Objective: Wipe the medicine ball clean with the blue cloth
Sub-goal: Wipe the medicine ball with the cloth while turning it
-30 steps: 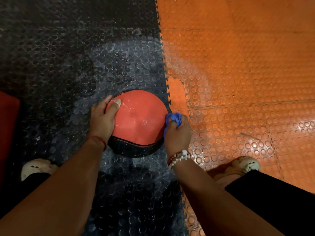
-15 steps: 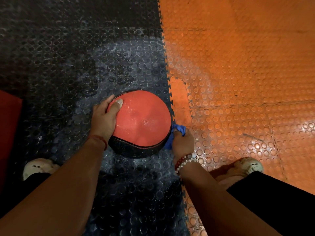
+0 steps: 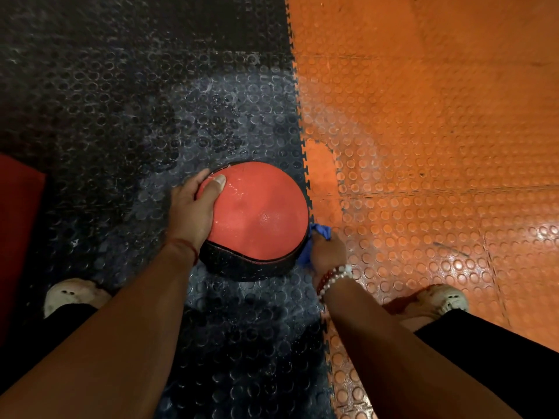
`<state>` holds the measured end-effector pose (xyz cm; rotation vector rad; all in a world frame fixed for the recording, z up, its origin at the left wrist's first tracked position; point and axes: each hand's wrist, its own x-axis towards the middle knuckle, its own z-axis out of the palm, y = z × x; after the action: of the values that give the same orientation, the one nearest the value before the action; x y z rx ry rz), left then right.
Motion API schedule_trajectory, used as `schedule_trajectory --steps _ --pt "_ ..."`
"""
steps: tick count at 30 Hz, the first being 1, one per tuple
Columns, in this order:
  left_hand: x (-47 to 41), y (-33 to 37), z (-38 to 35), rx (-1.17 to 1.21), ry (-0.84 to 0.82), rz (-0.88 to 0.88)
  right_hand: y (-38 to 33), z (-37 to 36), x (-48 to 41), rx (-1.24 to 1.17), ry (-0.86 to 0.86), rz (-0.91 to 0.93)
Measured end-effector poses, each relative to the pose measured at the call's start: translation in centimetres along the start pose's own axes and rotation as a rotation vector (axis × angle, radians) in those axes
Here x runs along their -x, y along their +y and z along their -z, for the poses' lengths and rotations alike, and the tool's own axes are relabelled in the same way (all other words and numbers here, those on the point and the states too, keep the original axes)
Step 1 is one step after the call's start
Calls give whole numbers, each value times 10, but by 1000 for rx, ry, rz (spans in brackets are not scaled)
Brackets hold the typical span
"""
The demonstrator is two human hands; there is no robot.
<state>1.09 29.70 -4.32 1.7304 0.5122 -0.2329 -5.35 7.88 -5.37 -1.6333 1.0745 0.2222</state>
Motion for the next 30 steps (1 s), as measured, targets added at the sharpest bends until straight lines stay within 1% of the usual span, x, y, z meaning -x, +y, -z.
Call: schedule_trajectory --steps 3,5,7,9,11,13,17,19,20,22,24,27,28,29,30 --pt "-4 3 -3 -16 -1 8 -3 -1 36 -62 150 140" --pt "-5 6 -6 -34 4 8 -17 -2 50 -34 217 253" --pt "-4 8 -10 -51 15 3 -32 -1 49 12 224 389" --pt "-2 9 -11 -72 26 -10 -44 -1 33 86 192 449" --pt "0 7 -10 -76 17 -24 -50 -2 11 169 134 404" --pt "1 4 -7 -71 18 -26 -50 -2 -5 156 60 321" --pt "-2 4 -7 -68 30 -22 -27 2 -12 29 2 74" --pt "-6 6 -7 -73 20 -7 -15 2 1 -68 13 -3" --pt "-7 8 -5 -76 9 1 -9 -1 10 -100 41 -12" --pt "-12 10 -2 -68 -19 13 -6 -4 32 -95 120 65" --pt "-16 12 0 -63 -37 24 -13 -5 46 -50 170 206" --pt "-19 19 -3 -57 -34 28 -33 -4 37 34 191 394" --pt "-20 20 -2 -42 -31 34 -35 -5 27 62 175 411" --pt "-18 20 -1 -13 -40 41 -38 -6 17 69 151 389" --pt "-16 18 1 28 -57 41 -39 -7 8 43 121 327"
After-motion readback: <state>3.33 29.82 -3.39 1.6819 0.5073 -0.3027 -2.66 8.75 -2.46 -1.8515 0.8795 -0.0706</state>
